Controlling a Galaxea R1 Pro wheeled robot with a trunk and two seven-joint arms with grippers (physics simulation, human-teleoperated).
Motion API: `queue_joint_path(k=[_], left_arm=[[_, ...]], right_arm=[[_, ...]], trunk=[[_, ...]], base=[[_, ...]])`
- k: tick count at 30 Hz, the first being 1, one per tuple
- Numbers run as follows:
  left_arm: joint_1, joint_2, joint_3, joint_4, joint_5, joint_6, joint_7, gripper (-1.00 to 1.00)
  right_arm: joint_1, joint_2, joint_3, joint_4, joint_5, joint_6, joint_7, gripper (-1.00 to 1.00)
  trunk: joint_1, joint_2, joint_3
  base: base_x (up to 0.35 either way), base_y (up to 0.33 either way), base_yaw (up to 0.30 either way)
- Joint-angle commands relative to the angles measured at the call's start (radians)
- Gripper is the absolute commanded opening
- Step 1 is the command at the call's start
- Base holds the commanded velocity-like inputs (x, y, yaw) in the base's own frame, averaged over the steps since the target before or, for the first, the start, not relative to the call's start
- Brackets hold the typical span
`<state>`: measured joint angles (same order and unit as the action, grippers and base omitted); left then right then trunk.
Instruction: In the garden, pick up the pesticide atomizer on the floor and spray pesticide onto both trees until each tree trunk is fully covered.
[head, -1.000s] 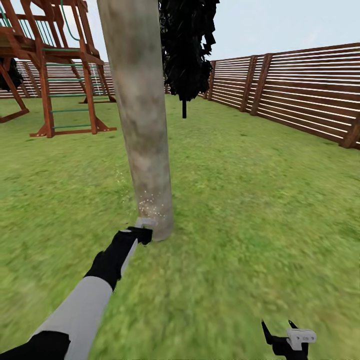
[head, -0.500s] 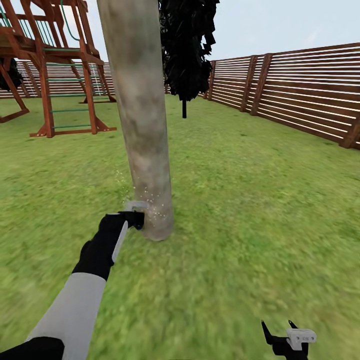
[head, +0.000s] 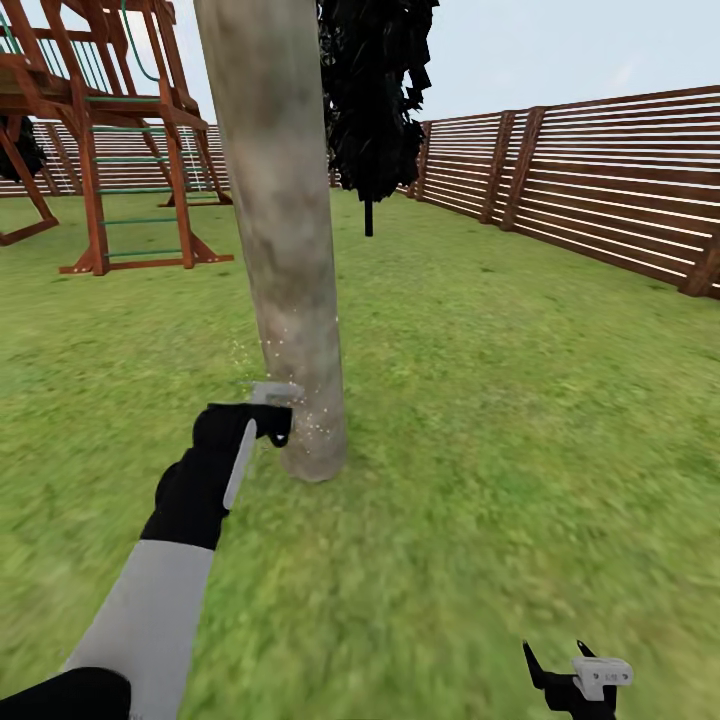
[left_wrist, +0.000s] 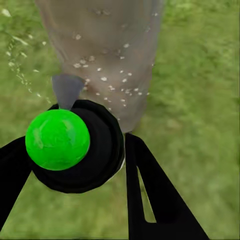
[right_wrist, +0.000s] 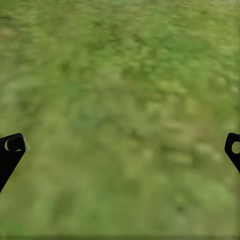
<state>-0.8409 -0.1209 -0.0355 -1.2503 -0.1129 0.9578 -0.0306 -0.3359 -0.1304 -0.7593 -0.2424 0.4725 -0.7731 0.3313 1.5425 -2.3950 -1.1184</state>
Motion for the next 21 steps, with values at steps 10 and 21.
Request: queue_joint_path(k=[10,21], left_arm=[[-0.002,-0.019,-0.055,-0.063,0.015,0.040,-0.051,-1.00],[0.008,0.031,-0.028,-0.087,0.011,0.048,-0.052,-1.00]], right_arm=[[0.000,0.000,0.000,0.000,0.000,0.000,0.000,1.00],[0.000,0.000,0.000,0.000,0.001,0.000,0.000,1.00]], trunk=[[0.000,0.000,0.000],[0.000,0.000,0.000]], base=[[0.000,0.000,0.000],[0.000,0.000,0.000]])
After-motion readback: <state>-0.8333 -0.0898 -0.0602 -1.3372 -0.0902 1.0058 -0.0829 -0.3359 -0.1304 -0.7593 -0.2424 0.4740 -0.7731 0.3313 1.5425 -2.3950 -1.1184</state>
